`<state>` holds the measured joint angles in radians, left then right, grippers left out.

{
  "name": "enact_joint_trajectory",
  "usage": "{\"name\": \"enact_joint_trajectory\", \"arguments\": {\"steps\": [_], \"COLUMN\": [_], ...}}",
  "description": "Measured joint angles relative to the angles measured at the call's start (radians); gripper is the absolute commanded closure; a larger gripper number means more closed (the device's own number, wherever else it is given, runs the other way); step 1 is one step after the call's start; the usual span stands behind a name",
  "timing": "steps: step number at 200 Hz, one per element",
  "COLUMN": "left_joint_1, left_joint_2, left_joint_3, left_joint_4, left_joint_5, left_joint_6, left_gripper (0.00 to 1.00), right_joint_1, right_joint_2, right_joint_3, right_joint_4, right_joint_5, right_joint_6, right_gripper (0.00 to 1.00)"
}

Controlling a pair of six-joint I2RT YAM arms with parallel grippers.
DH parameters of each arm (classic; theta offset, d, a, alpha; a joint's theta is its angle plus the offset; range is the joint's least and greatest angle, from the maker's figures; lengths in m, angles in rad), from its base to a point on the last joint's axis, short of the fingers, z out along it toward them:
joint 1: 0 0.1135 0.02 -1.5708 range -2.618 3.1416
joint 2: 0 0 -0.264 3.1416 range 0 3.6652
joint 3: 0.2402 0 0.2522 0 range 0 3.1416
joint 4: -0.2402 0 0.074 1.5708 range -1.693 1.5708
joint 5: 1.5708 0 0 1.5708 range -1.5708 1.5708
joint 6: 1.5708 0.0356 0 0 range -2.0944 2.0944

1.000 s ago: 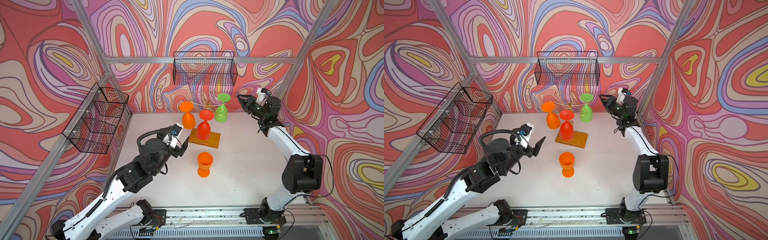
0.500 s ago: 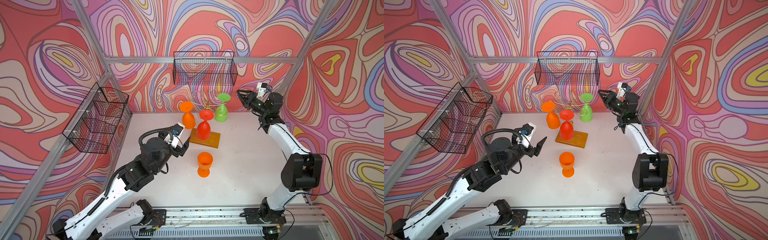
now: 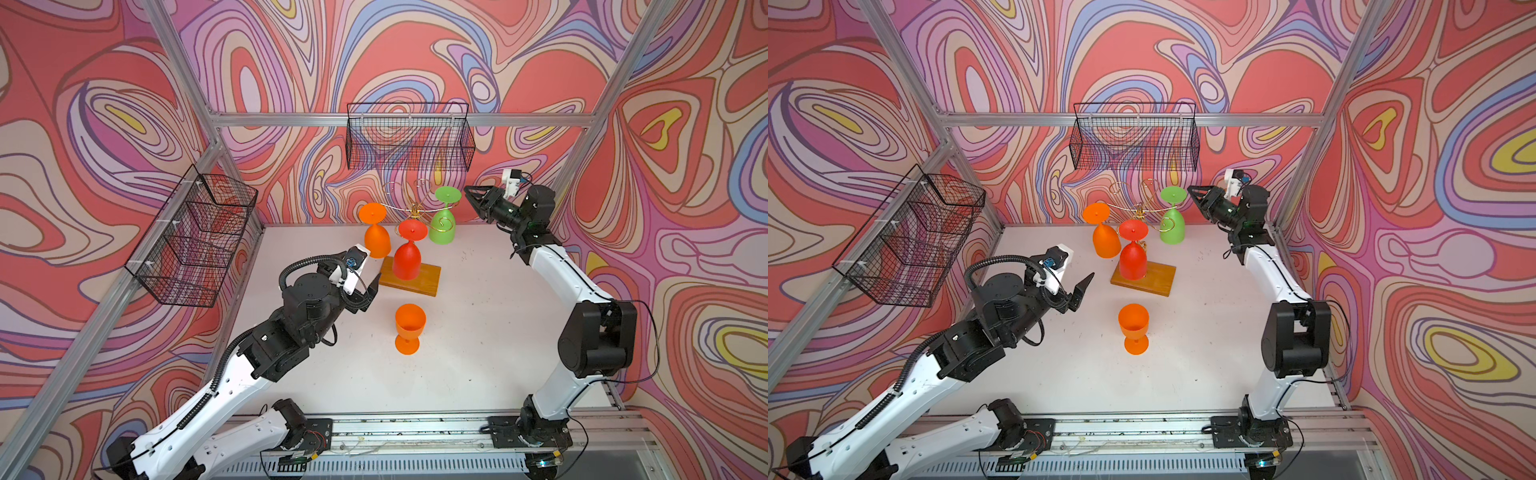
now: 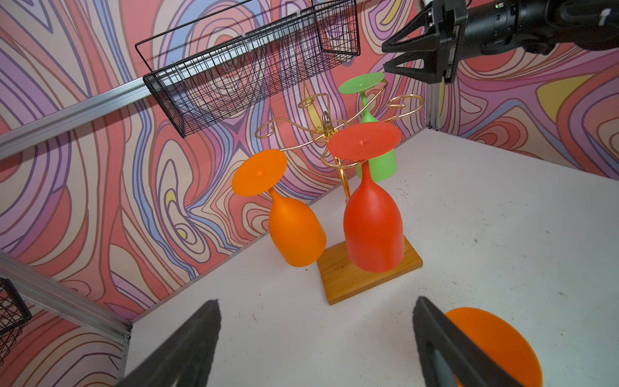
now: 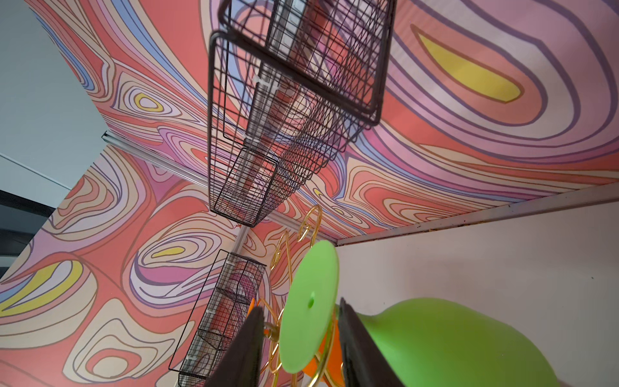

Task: Take the wine glass off the wine glass rack
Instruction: Pick up the wine glass from the wine glass rack.

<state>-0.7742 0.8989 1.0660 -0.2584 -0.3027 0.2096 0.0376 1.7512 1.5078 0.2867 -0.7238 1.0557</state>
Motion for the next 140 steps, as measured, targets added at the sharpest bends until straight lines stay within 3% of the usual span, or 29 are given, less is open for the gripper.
{"name": "enact_joint_trajectory", "arguments": {"steps": [140], "left_joint_1": [0.010], "left_joint_2": [0.000], "left_joint_3": [0.000], "left_joint_4": [0.000], "left_joint_5": [0.015], "left_joint_6": [0.003], "left_gripper": [0.11], "right_joint_1": [0.016], "right_joint_2": [0.032], "right_joint_3": [0.019], "right_joint_4": [-0.011], "right_joint_5": [-0.004], "right_joint_6": [-0.008], "right_gripper": [0.61]}}
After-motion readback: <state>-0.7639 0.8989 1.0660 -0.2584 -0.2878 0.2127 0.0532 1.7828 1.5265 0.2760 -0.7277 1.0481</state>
